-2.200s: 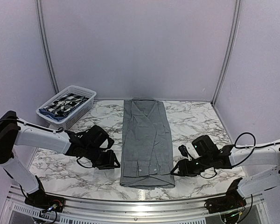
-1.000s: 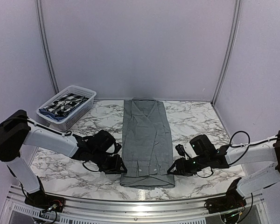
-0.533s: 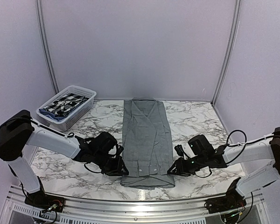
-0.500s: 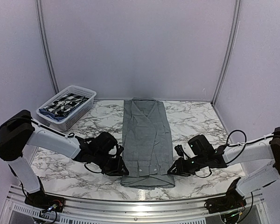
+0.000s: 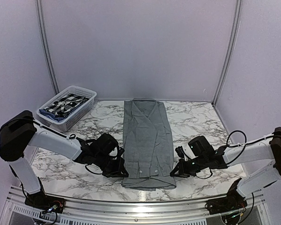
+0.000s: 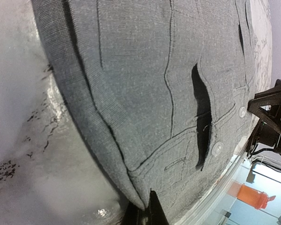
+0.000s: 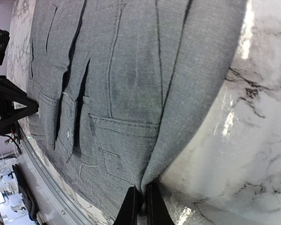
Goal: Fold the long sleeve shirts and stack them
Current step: Pick up the rectangle-folded shirt from the center of the board.
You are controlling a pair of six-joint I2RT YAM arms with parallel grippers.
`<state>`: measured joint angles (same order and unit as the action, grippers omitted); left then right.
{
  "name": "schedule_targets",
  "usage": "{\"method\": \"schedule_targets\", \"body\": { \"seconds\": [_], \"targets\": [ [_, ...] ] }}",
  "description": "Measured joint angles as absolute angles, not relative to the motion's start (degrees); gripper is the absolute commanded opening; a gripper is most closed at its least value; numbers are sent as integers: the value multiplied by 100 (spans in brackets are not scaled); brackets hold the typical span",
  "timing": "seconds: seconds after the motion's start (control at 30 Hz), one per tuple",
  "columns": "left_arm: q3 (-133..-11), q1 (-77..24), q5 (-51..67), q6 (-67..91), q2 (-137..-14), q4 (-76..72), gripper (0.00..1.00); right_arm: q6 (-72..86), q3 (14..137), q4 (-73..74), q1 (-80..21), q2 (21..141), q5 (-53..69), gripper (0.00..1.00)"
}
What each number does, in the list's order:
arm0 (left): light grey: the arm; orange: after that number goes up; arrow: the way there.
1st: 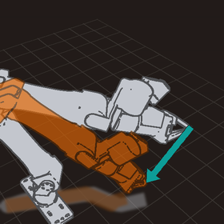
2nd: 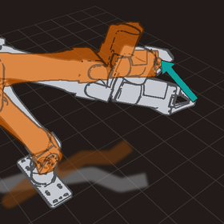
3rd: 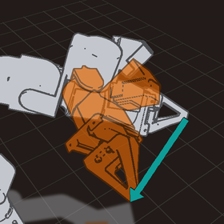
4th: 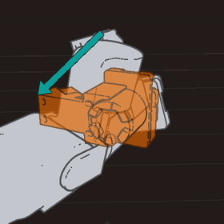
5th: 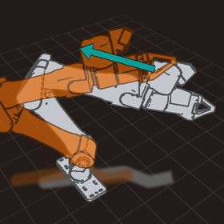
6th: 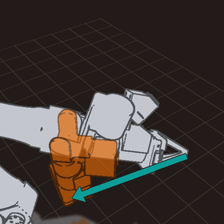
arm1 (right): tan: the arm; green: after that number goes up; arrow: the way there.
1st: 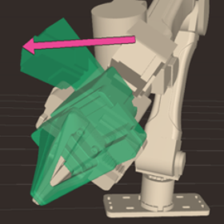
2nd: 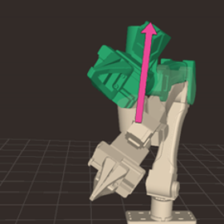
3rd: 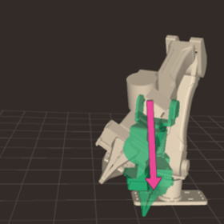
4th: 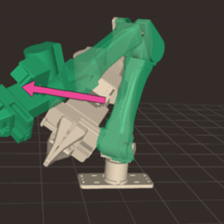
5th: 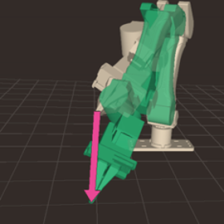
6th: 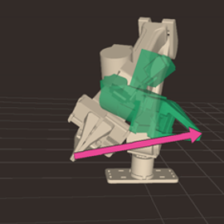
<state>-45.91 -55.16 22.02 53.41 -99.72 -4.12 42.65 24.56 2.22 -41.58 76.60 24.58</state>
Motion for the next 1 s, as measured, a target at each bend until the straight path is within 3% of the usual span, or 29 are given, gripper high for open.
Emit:
{"method": "schedule_targets", "body": {
  "seconds": [0.67, 1.0],
  "targets": [
    [-4954, -5039, 2185, 5347, -9415, -357, 0, 4101, 3559, 781, -4018, 7332, 2252, 0],
    [-6309, -4143, 2231, 5352, -9935, -399, 0, 3758, 4989, 484, -3201, 8586, 2206, 0]
  ]
}}
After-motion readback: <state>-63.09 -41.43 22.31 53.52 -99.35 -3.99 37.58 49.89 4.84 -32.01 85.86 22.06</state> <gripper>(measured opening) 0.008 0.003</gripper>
